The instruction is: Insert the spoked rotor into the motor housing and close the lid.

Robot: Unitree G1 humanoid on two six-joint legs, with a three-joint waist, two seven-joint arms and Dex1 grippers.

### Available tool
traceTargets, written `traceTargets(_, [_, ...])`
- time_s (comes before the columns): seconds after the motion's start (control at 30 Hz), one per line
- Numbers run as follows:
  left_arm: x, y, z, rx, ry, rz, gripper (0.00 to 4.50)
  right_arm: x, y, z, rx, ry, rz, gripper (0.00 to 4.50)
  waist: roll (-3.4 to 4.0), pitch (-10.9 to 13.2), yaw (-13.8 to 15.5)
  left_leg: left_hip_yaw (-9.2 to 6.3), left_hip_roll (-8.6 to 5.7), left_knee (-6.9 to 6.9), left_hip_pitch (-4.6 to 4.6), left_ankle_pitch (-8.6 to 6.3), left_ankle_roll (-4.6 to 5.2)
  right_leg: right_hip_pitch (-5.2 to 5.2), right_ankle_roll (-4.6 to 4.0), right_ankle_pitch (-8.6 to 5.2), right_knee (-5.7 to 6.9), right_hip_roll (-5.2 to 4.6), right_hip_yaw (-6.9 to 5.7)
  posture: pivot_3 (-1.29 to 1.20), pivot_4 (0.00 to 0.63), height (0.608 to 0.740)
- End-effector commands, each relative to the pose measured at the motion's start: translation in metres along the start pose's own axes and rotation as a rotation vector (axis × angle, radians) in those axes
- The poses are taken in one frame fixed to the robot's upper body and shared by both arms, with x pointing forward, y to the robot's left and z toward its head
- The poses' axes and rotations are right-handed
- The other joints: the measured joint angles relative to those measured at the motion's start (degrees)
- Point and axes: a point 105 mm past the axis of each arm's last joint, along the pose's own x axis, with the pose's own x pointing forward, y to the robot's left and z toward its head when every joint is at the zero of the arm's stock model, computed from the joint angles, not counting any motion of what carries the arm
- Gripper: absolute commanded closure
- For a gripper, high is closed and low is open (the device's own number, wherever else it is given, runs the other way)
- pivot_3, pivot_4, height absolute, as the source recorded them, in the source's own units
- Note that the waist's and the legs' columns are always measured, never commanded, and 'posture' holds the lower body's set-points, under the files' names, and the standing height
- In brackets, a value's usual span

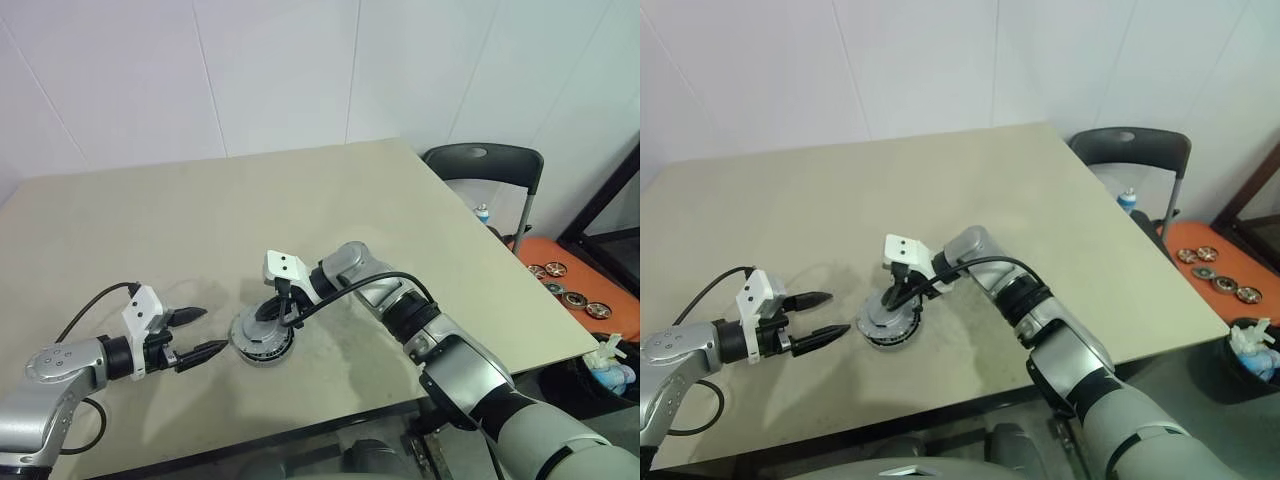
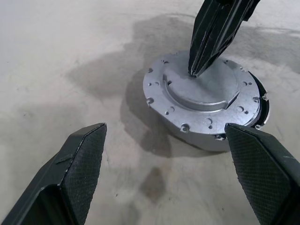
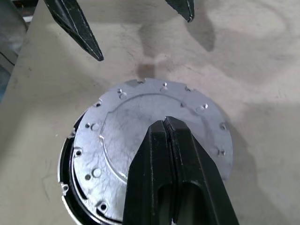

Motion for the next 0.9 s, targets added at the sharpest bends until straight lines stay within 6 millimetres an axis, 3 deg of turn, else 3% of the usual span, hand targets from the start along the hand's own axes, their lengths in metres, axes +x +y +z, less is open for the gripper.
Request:
traceTargets(0.03, [-0.004,0.004,0.014,0.047,-0.030,0.018,0.20,-0.002,-0.003,0.010,-0.039,-0.018,-0.015,4.49,0.00,0.00,0.05,0.00,0.00,0.01,0.00,0.00,0.00,0.01,0.00,0.00,0.00,0.00,0.00,0.00,0.000,0.740])
traceTargets(0.17, [-0.004,0.003,0.014,0.044,-0.032,0.018,0.20,-0.011,-0.009,0.032,0.005,-0.134,-0.031,4.49,0.01,0.00,0.02,0.00,0.00,0.03,0.01,0.00,0.00,0.02,0.00,0.00,0.03,0.01,0.00,0.00,0.000,0.740])
traceTargets(0.27, [-0.003,0.002,0.015,0.039,-0.036,0.012,0.20,-0.033,-0.010,0.062,0.024,-0.288,-0.006,4.49,0.02,0.01,-0.02,-0.01,0.01,0.03,0.01,0.00,0.00,0.00,0.00,0.00,0.04,0.01,0.00,0.00,0.000,0.740])
traceTargets(0.33, [-0.003,0.001,0.015,0.037,-0.036,0.009,0.20,-0.046,-0.006,0.069,-0.008,-0.317,0.017,4.49,0.02,0.02,-0.01,-0.01,0.01,0.01,0.01,0.00,0.00,0.00,0.00,0.00,0.03,0.01,0.00,0.00,0.000,0.740])
traceTargets(0.43, [-0.002,0.000,0.014,0.037,-0.033,0.003,0.20,-0.057,-0.003,0.069,-0.035,-0.330,0.021,4.49,0.02,0.01,0.13,-0.01,0.00,0.01,0.00,-0.01,0.01,0.02,0.00,0.00,-0.03,-0.02,0.00,0.00,0.000,0.740])
traceTargets(0.53, [-0.001,0.000,0.015,0.040,-0.034,-0.001,0.20,-0.051,-0.020,0.054,-0.246,-0.281,-0.210,4.49,-0.01,-0.01,0.06,-0.01,0.00,0.00,0.00,-0.01,0.01,0.02,0.00,0.00,-0.03,-0.02,0.00,0.00,0.000,0.740])
traceTargets(0.63, [-0.001,0.000,0.016,0.044,-0.034,-0.003,0.20,-0.048,-0.022,0.047,-0.376,-0.293,-0.308,4.49,0.00,0.00,0.05,0.00,0.02,-0.01,0.01,-0.01,0.00,0.02,0.00,0.00,0.00,0.00,0.00,0.00,0.000,0.740])
traceTargets(0.73, [-0.002,0.000,0.017,0.046,-0.036,-0.002,0.20,-0.045,-0.019,0.037,-0.422,-0.274,-0.276,3.96,-0.02,-0.01,-0.14,0.05,0.01,0.02,0.00,0.00,0.00,0.00,0.00,0.00,0.01,0.00,0.02,0.00,0.000,0.740])
traceTargets(0.9, [-0.004,0.000,0.017,0.046,-0.034,0.001,0.20,-0.041,-0.003,0.033,-0.283,-0.335,-0.087,2.40,0.00,0.00,-0.08,0.04,0.03,0.02,0.02,0.00,0.00,0.03,0.00,0.00,0.01,0.01,0.03,0.00,0.000,0.740])
